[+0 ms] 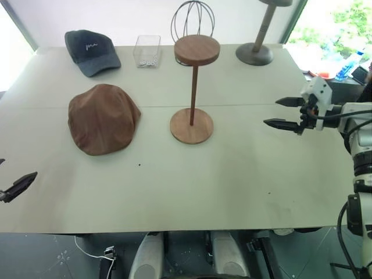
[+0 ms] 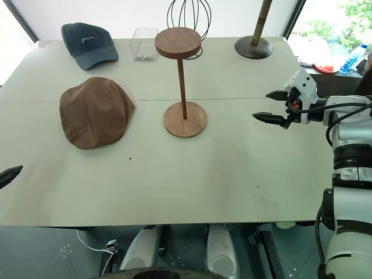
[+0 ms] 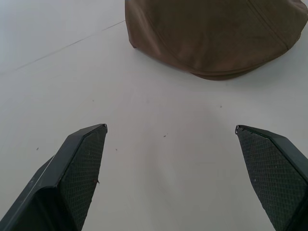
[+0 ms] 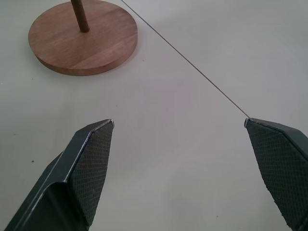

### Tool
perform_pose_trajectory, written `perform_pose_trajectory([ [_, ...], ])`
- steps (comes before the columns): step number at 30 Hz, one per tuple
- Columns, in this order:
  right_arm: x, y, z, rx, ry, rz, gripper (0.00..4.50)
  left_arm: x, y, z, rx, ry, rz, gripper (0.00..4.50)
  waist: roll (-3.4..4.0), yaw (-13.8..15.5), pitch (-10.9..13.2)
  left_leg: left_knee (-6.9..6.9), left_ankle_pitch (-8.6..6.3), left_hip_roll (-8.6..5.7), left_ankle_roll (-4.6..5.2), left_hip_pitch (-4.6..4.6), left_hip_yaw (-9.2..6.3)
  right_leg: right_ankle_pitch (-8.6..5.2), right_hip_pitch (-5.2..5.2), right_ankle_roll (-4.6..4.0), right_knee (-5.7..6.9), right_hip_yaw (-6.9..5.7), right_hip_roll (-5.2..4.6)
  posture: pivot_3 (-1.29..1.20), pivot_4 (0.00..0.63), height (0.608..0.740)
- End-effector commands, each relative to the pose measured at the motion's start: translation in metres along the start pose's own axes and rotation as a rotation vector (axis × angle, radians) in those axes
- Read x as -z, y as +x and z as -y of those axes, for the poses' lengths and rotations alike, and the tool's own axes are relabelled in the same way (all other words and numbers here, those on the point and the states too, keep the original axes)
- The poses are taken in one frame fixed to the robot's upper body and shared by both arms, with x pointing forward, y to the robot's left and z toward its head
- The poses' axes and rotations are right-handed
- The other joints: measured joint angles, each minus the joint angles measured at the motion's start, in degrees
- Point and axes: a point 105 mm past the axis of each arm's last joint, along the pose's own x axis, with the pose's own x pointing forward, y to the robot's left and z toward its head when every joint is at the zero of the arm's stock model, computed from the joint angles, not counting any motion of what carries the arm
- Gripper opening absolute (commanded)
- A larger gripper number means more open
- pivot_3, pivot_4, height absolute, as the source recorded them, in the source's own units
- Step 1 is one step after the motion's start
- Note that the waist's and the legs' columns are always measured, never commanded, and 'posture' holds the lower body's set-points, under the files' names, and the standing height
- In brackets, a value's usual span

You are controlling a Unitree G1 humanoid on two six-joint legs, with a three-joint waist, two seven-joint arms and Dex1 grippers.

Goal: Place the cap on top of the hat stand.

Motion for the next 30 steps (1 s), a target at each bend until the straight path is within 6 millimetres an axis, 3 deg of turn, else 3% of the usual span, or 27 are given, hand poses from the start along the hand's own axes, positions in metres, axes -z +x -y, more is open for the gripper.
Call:
perform_pose_trajectory([
  [1, -0.014, -0.012, 0.01, 0.043, -0.041, 0.038, 4.45, -0.006, 0.0, -0.001, 0.001, 0.026, 0.013, 4.5, 0.0, 0.0, 0.0, 0.02, 0.0, 0.02, 0.0, 0.0, 0.0, 0.01, 0.0, -0.02, 0.0, 0.0, 0.03, 0.0, 0.15, 0.74],
  [10, -0.016, -0.011, 0.009, 0.036, -0.036, 0.056, 4.45, -0.009, 0.001, -0.003, 0.002, -0.012, 0.035, 4.5, 0.0, 0.0, 0.0, 0.06, 0.0, 0.25, 0.0, 0.08, 0.0, 0.09, 0.01, -0.11, 0.08, 0.04, 0.32, 0.0, 0.15, 0.74],
  [18, -0.028, -0.013, 0.008, 0.011, -0.046, 0.076, 4.45, -0.025, 0.006, 0.0, 0.077, 0.005, 0.066, 4.5, 0.0, -0.03, 0.0, 0.2, 0.01, 0.28, 0.01, 0.14, 0.02, 0.11, 0.04, -0.13, 0.22, 0.08, 0.35, 0.0, 0.15, 0.74],
  [23, -0.055, -0.018, -0.001, -0.083, -0.106, 0.099, 4.45, -0.055, 0.013, 0.033, 0.293, 0.077, 0.093, 4.5, 0.06, 0.0, 0.03, 0.27, 0.01, 0.29, 0.0, 0.15, 0.03, 0.15, 0.04, -0.17, 0.26, 0.09, 0.36, 0.0, 0.15, 0.74],
  [27, -0.082, -0.021, -0.03, -0.235, -0.169, 0.118, 4.45, -0.07, 0.02, 0.066, 0.458, 0.163, 0.076, 4.5, 0.09, 0.02, 0.05, 0.24, 0.01, 0.29, 0.0, 0.15, 0.05, 0.16, 0.04, -0.16, 0.26, 0.14, 0.36, 0.0, 0.15, 0.74],
  [30, -0.096, -0.025, -0.056, -0.334, -0.222, 0.11, 4.45, -0.069, 0.03, 0.074, 0.489, 0.286, 0.052, 4.5, 0.12, 0.07, 0.07, 0.2, 0.01, 0.33, 0.0, 0.15, 0.05, 0.16, 0.01, -0.16, 0.27, 0.14, 0.42, 0.0, 0.15, 0.74],
])
